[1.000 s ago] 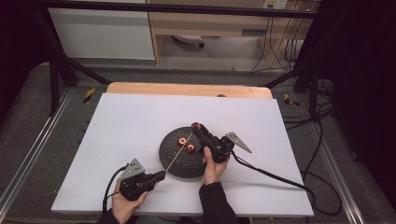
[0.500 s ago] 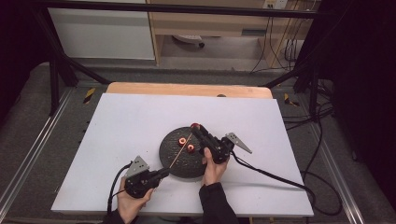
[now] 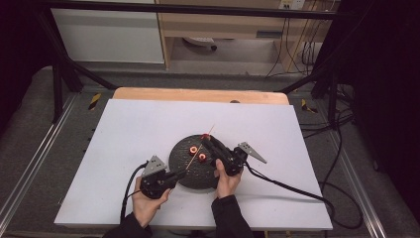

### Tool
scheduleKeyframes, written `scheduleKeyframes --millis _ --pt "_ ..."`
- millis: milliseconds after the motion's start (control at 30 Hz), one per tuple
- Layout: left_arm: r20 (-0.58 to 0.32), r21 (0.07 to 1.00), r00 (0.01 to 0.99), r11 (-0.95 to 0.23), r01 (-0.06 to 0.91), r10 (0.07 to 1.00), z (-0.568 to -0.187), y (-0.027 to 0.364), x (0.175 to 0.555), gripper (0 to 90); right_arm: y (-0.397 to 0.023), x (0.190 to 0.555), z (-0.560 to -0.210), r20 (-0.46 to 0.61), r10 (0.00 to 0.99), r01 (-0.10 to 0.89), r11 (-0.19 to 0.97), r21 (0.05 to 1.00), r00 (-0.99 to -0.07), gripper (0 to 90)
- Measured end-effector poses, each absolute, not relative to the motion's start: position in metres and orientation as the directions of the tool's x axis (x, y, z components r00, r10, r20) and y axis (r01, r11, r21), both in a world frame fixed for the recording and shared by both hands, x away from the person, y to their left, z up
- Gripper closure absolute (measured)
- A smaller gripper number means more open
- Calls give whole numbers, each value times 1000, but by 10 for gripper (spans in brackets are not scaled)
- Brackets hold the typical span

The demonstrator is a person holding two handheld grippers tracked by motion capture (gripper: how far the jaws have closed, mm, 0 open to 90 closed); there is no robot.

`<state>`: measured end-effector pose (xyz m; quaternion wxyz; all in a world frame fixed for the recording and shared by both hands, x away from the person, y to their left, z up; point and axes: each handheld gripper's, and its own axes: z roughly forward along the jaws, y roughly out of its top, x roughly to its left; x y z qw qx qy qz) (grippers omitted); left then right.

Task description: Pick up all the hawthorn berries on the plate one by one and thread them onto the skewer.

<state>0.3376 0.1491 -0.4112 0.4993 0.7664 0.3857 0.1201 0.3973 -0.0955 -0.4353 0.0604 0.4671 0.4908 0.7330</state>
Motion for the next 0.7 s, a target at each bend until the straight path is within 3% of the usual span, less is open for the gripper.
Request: scheduleKeyframes --millis 700 --pt "-159 862 700 -248 442 696 -402 133 364 882 -92 386 -442 601 547 419 -431 799 -583 612"
